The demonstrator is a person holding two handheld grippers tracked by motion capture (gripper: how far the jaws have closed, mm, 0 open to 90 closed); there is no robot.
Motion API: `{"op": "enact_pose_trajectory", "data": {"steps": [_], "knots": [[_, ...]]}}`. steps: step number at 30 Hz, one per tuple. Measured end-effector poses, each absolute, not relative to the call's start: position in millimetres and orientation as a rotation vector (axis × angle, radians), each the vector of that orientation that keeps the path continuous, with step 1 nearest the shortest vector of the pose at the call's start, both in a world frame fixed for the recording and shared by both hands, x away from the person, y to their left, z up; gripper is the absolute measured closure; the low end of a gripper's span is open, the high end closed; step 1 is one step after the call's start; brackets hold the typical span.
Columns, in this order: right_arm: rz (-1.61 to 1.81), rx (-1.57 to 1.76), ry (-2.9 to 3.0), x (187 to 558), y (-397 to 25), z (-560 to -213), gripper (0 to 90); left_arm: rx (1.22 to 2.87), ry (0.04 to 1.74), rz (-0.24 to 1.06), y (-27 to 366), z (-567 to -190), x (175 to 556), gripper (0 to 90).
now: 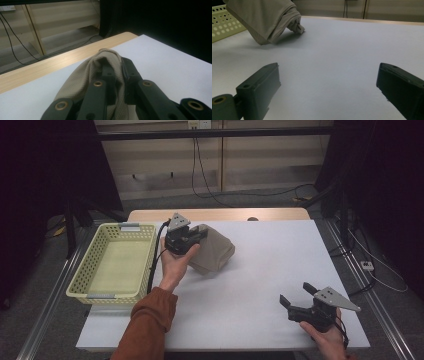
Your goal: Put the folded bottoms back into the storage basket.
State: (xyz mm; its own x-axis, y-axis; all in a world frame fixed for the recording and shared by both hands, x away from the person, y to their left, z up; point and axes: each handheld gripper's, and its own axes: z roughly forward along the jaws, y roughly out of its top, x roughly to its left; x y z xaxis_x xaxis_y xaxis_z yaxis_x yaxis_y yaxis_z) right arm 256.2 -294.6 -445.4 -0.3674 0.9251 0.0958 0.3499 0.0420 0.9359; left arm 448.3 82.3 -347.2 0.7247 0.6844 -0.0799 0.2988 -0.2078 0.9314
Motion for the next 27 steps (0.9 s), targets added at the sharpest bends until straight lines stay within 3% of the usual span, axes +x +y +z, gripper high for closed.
{"op": "enact_pose_trajectory", "data": {"steps": [27], "knots": [[1.329,1.29,1.761,255.4,-293.6,-445.4,4.4,1.664,0.785,0.487,131.4,-309.1,419.8,82.9]]}}
